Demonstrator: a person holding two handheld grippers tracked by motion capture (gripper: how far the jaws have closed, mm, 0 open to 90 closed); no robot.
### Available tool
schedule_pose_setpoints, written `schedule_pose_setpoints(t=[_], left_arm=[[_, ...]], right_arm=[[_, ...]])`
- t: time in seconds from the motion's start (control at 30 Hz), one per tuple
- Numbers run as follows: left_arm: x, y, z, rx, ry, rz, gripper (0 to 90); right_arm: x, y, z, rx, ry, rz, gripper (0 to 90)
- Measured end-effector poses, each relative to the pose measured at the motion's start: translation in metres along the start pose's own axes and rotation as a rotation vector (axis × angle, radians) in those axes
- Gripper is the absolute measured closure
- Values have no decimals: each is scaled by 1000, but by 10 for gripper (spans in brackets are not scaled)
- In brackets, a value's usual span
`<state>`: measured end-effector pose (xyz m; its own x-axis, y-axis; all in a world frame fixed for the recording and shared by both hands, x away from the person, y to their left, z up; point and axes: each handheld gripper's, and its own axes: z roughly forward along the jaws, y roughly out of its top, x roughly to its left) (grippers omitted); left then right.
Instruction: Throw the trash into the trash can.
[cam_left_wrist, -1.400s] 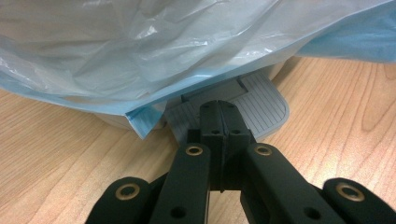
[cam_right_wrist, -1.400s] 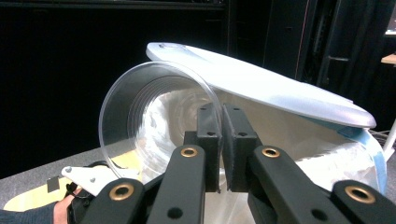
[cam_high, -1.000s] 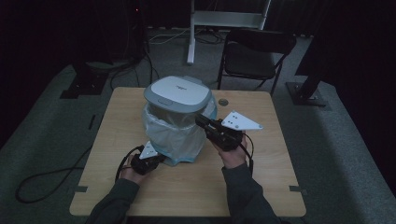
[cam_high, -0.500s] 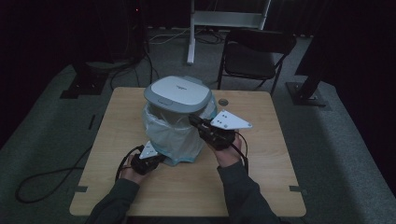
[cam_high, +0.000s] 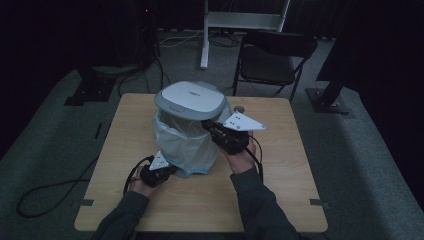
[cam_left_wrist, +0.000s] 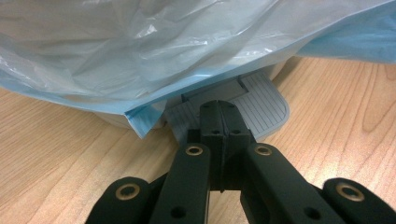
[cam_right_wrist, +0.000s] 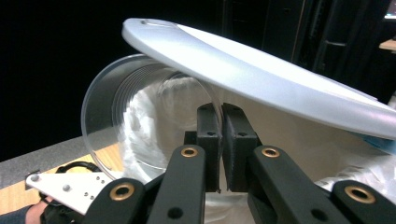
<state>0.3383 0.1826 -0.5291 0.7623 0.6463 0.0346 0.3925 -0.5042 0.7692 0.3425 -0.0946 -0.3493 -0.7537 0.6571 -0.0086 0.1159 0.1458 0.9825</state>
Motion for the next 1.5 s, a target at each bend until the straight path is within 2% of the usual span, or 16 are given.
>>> schedule_pose_setpoints(t=[0.2,0.37,0.4,0.43,0.47,0.53,0.63,0.9,1.5], left_arm=[[0,0,0,0,0,0,900],[0,0,0,1,1,1,900],[0,0,0,1,1,1,900],[0,0,0,1,-1,0,900],[0,0,0,1,-1,0,900],[0,0,0,0,-1,0,900],[0,0,0,-2,1,-2,900],[0,0,0,5,0,6,900],[1,0,1,3,1,5,900]], right_arm=[[-6,1,2,14,-44,31,868],[-8,0,4,17,-47,42,859],[-7,0,3,13,-46,39,837],[-7,0,2,7,-41,40,770],[-6,0,2,7,-40,40,740],[-6,-1,1,2,-52,37,683],[-7,-2,-3,-13,-56,51,652],[-9,-4,-17,-25,-59,54,644],[-18,-26,-40,16,-91,67,615]])
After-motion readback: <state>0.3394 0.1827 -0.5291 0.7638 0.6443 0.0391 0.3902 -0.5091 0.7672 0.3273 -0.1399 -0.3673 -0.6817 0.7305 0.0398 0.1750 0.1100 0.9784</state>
